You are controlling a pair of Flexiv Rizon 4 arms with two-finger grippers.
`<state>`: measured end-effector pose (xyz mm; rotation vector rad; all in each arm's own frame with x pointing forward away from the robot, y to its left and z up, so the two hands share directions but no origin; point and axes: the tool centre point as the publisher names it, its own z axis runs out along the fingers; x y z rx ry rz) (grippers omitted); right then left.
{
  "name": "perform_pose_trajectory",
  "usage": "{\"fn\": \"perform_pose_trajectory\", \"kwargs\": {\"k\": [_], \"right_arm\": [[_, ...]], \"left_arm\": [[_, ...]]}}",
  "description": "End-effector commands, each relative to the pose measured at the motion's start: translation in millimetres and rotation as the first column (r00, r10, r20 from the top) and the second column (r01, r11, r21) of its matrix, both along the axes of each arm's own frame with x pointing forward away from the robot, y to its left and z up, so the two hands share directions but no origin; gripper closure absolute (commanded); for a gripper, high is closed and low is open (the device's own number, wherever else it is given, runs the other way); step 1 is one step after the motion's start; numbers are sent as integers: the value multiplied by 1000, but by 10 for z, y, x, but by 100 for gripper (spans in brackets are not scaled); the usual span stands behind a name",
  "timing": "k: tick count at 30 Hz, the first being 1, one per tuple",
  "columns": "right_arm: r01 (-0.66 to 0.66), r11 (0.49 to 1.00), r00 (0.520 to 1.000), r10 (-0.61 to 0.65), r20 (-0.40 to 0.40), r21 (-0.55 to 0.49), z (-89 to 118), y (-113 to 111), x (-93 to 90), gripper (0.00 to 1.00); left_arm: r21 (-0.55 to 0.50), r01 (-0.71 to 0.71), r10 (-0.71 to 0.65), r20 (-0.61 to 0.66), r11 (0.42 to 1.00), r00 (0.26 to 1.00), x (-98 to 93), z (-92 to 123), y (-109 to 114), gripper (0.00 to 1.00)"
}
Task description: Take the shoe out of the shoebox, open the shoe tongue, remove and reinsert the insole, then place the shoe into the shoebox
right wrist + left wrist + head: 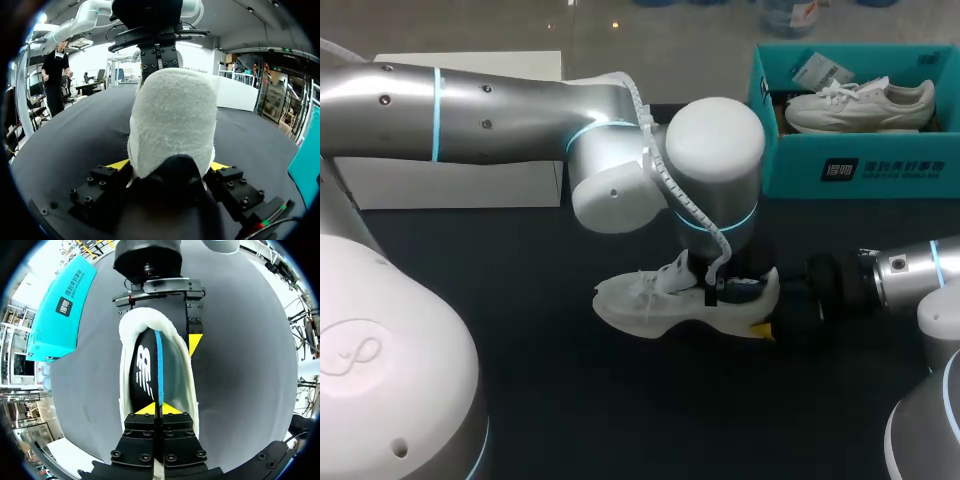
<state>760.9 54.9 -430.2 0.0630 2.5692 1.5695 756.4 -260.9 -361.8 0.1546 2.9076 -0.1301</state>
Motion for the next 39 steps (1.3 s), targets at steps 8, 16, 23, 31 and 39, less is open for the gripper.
{"fn": "perform_pose_trajectory", "kwargs": {"k": [8,16,23,31,39], "right_arm": [[1,1000,1000,-1,-1,-3,-40,17,8,100],[1,1000,1000,-1,-1,-3,-40,17,8,100],[1,1000,1000,-1,-1,-3,-40,17,8,100],[1,1000,1000,-1,-1,-3,-40,17,8,100],[1,1000,1000,-1,-1,-3,-40,17,8,100]], "left_arm": [[-24,13,-13,20,1000,1000,-167,237,30,100],[-2,9,-9,18,1000,1000,-223,143,-58,51],[-5,3,-3,29,1000,1000,-213,150,-125,33],[-11,-5,6,48,1000,999,-126,151,-191,43],[-8,-14,15,68,1000,998,-27,76,-263,51]]}}
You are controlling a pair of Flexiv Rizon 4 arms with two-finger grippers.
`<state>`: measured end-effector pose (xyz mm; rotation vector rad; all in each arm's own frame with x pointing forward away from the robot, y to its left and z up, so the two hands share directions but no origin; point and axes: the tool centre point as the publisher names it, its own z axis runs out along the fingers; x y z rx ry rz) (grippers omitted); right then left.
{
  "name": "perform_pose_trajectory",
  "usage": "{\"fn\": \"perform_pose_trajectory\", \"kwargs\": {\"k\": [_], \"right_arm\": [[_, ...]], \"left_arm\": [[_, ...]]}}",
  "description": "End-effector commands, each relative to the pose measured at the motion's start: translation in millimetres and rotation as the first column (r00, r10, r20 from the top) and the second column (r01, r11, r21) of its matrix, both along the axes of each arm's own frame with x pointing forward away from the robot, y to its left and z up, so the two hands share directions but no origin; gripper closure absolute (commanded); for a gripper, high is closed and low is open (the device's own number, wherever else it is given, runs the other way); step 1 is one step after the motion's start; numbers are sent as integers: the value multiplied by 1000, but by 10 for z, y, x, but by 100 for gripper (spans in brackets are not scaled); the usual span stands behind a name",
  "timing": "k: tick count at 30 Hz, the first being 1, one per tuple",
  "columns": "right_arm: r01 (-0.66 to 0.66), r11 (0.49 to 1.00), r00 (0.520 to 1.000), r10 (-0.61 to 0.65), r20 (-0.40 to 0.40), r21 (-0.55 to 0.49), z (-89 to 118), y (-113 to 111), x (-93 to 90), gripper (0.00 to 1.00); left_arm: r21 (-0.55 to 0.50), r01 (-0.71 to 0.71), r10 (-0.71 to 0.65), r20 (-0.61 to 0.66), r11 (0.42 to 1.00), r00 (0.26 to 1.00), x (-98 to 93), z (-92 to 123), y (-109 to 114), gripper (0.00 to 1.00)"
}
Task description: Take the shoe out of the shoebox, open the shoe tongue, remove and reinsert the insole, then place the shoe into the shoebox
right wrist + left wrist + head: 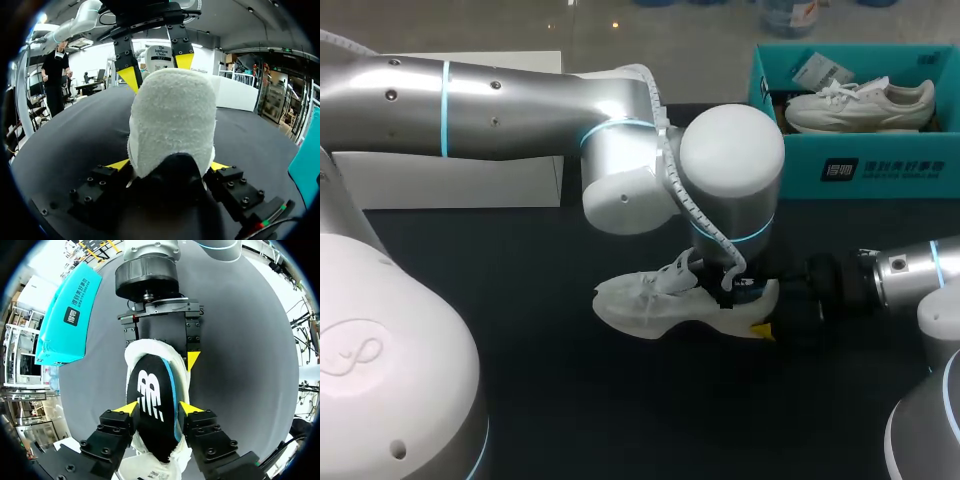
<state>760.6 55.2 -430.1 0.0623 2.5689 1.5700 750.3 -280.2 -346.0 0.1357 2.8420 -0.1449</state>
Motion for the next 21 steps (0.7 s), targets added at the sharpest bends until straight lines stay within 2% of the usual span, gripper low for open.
{"fn": "perform_pose_trajectory", "kwargs": {"k": [1,3,5,6,7,8,14,21], "right_arm": [[1,1000,1000,-1,-1,-3,-41,15,11,100],[1,1000,1000,-1,-1,-3,-41,15,11,100],[1,1000,1000,-1,-1,-3,-41,15,11,100],[1,1000,1000,-1,-1,-3,-41,15,11,100],[1,1000,1000,-1,-1,-3,-41,15,11,100],[1,1000,1000,-1,-1,-3,-41,15,11,100],[1,1000,1000,-1,-1,-3,-41,15,11,100],[1,1000,1000,-1,-1,-3,-41,15,11,100]], "left_arm": [[15,-10,9,16,1000,1000,51,-98,-74,51],[13,-17,17,10,1000,1000,88,-122,-77,52],[12,-22,22,10,1000,1000,105,-124,-73,58],[9,-22,21,10,1000,1000,108,-120,-71,68],[5,-20,20,13,1000,1000,107,-108,-67,88],[0,-20,20,12,1000,1000,103,-92,-64,100],[-24,-7,7,10,1000,1000,48,-3,-48,100],[-118,-42,38,-32,992,999,-5,305,30,100]]}}
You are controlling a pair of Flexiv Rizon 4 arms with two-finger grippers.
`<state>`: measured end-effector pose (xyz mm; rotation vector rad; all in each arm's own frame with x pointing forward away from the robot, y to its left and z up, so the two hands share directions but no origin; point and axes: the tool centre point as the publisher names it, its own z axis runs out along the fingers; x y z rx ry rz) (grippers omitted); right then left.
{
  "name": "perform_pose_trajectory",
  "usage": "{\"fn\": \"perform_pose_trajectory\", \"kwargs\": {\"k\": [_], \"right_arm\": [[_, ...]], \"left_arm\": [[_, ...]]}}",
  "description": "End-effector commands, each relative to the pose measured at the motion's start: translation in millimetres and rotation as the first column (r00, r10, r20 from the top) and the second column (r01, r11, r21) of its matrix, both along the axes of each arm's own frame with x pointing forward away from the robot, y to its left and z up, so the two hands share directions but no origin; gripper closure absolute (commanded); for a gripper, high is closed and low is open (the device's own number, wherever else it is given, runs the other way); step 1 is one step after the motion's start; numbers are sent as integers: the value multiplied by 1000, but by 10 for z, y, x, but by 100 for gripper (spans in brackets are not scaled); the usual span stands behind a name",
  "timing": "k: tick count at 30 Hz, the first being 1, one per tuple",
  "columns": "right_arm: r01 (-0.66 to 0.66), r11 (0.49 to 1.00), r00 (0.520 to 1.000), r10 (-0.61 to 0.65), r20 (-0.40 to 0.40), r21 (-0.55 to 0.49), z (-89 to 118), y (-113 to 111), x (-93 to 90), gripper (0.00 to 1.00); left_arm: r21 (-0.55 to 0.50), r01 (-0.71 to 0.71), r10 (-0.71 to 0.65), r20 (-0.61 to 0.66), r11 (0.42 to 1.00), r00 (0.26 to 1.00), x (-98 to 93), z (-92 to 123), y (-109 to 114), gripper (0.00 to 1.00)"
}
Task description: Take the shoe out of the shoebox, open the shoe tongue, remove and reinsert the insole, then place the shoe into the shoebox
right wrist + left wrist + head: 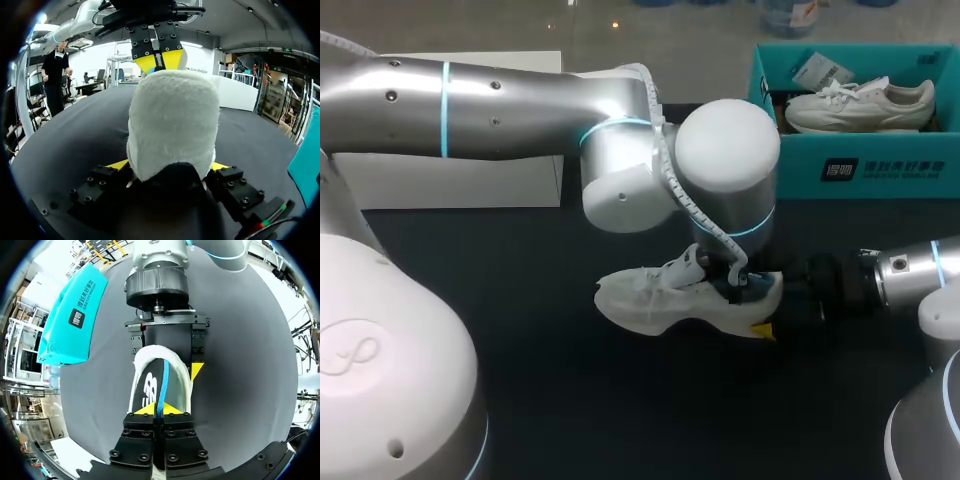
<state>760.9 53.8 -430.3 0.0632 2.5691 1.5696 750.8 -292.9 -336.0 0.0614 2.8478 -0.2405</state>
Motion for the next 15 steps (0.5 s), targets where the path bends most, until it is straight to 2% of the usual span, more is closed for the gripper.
{"fn": "perform_pose_trajectory", "kwargs": {"k": [1,9,15], "right_arm": [[1,1000,1000,-1,-1,-3,-39,28,9,100],[1,1000,1000,-1,-1,-3,-39,28,9,100],[1,1000,1000,-1,-1,-3,-39,28,9,100]], "left_arm": [[-61,-7,6,-22,998,1000,-15,254,168,100],[-178,-48,33,-83,983,996,-74,626,156,100],[-234,-60,37,-101,970,994,-213,851,-28,100]]}}
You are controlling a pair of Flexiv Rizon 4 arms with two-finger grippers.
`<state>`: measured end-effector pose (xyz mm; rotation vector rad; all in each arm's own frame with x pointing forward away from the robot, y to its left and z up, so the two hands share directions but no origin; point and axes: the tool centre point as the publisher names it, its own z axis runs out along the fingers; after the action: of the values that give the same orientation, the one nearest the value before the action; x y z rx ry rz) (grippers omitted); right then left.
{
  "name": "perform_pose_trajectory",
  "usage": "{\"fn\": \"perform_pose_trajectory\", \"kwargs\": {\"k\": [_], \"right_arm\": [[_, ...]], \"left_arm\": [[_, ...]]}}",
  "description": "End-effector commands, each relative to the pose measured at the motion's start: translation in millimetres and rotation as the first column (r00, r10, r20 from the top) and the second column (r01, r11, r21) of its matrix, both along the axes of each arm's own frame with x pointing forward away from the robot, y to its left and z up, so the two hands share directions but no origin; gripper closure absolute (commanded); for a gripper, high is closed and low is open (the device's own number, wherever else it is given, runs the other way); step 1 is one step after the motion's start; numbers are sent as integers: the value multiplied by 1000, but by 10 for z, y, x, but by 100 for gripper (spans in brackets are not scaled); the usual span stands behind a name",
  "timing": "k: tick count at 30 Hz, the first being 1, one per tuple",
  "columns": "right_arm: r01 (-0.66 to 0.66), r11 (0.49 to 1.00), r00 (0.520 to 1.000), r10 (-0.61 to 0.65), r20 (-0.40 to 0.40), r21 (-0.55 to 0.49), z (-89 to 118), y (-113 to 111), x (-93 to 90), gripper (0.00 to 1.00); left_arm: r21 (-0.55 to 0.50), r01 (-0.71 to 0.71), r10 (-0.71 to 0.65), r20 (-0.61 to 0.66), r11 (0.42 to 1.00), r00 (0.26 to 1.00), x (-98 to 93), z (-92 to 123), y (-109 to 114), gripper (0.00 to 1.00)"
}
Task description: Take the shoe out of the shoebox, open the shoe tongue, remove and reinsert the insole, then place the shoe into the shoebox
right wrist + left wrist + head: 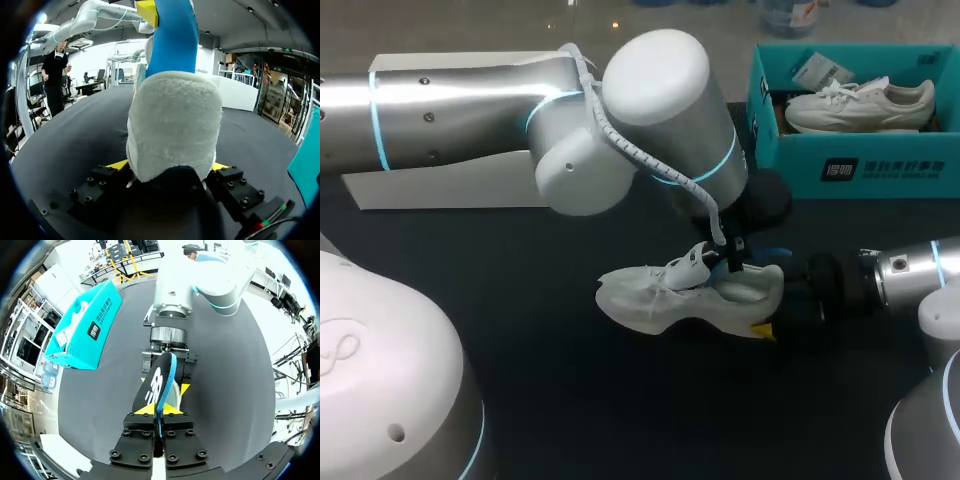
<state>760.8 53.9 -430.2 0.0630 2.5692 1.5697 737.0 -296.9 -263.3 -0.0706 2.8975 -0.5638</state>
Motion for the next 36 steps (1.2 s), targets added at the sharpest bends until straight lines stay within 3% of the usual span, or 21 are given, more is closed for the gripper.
{"fn": "perform_pose_trajectory", "kwargs": {"k": [1,9,15,20,27,33,36], "right_arm": [[1,1000,1000,-1,-1,-3,-40,27,9,100],[1,1000,1000,-1,-1,-3,-40,27,9,100],[1,1000,1000,-1,-1,-3,-40,27,9,100],[1,1000,1000,-1,-1,-3,-40,27,9,100],[1,1000,1000,-1,-1,-3,-40,27,9,100],[1,1000,1000,-1,-1,-3,-40,27,9,100],[1,1000,1000,-1,-1,-3,-40,27,9,100]], "left_arm": [[-16,1,-1,7,1000,1000,-101,131,-19,100],[-5,-30,30,-13,1000,999,-235,85,-203,100],[-60,-9,8,-30,998,1000,-349,308,-414,100],[-138,20,-27,-52,990,998,-448,690,-609,100],[-319,63,-132,-198,946,971,-459,1504,-698,100],[-469,65,-227,-298,881,927,-331,2105,-569,100],[-519,59,-260,-323,853,910,-248,2283,-443,100]]}}
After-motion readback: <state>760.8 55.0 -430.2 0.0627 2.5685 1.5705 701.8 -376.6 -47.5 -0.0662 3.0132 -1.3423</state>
